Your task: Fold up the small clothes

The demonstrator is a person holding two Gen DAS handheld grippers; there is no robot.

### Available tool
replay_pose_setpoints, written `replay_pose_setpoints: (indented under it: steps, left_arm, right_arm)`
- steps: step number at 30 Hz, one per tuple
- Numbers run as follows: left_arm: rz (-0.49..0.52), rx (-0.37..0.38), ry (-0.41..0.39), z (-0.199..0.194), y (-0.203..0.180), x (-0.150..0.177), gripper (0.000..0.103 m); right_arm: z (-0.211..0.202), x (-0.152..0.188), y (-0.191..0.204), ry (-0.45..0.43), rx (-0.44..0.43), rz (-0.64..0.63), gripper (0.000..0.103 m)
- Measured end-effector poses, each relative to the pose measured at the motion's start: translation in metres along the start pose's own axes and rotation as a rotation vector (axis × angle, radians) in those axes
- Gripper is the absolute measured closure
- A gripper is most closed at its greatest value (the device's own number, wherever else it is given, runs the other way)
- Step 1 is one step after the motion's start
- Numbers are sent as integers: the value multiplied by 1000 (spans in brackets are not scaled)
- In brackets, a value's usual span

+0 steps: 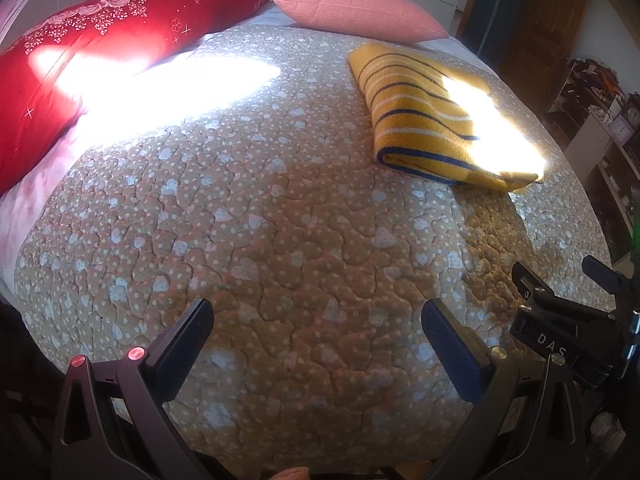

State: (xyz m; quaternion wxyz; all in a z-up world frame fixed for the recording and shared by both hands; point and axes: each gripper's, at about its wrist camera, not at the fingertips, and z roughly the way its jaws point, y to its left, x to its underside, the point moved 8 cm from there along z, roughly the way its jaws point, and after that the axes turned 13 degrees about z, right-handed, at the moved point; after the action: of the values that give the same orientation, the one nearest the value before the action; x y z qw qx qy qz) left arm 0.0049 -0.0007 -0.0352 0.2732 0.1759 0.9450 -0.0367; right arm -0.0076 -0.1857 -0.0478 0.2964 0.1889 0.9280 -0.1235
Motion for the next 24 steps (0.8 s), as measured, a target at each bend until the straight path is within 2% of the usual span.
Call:
replay_pose_setpoints:
  steps: [5,13,24]
  left_arm:
    - [-6,-18,7,0,5,3,0]
    - [-7,-19,3,-3,2,2,0]
    - [11,-32,16,-2,-6,2,0]
  right_arm:
    - [2,2,3,13,-7,-9,2]
    - [-13,0,-4,-53,-5,-6,2]
    - [-17,0,-10,-74,6,-4,2]
